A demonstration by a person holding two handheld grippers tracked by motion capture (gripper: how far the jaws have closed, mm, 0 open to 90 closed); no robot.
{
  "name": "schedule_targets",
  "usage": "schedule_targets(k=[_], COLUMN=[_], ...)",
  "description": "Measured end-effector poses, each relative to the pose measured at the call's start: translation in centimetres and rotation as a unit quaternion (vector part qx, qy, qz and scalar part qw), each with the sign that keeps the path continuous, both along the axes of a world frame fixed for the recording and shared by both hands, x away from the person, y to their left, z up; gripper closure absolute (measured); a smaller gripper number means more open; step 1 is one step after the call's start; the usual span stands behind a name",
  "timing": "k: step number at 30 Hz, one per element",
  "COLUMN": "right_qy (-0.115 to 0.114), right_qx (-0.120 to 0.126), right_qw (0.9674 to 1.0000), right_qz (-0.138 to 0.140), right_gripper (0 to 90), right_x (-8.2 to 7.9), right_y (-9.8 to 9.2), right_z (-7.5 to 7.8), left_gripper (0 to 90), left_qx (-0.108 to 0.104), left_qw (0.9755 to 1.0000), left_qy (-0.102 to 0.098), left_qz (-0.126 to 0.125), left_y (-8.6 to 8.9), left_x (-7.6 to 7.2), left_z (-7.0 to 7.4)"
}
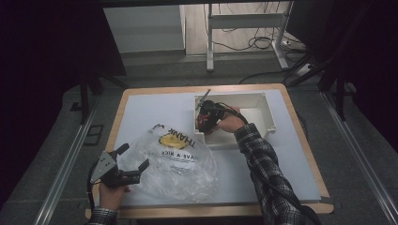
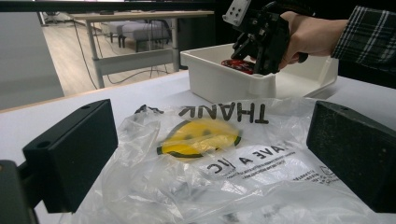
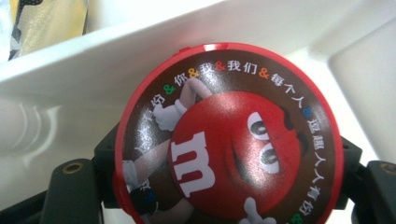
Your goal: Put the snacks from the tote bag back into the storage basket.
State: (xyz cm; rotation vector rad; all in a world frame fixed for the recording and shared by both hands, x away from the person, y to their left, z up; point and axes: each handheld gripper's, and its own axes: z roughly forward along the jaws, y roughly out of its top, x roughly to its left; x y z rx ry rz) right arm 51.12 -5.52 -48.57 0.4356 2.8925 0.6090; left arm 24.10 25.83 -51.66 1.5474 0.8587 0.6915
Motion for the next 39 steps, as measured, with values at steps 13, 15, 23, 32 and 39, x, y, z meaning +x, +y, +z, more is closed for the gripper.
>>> schedule_targets(k=[13,15,23,32,39], right_qy=[0.004,0.0,-0.005,-0.012,-0.015], right_qx=[0.018,0.019,0.024,0.031,0.039], right_qw=[0.9998,0.9998,0.9997,0.9994,0.9991], right_qz=[0.001,0.003,0.004,0.003,0.006], right_gripper=[25.0,24.6,19.6,15.9,13.3], right_x=[0.33,0.28,0.16,0.02,-0.28], right_y=[-0.38,-0.4,-0.44,-0.68,-0.89], right_z=[-0.23,-0.27,-0.13,0.18,0.5], left_gripper=[2.0,2.0,1.9,1.9,1.9], left_qx=[0.001,0.001,0.002,0.002,0.002], left_qw=[1.0,1.0,1.0,1.0,1.0], left_qy=[0.0,0.0,0.0,0.0,0.0], left_qz=[0.0,0.0,0.0,0.0,0.0], left_y=[-0.02,-0.02,-0.01,-0.02,-0.04], left_x=[-0.01,-0.01,-0.02,-0.03,-0.03], left_z=[-0.01,-0.01,0.0,0.0,0.0])
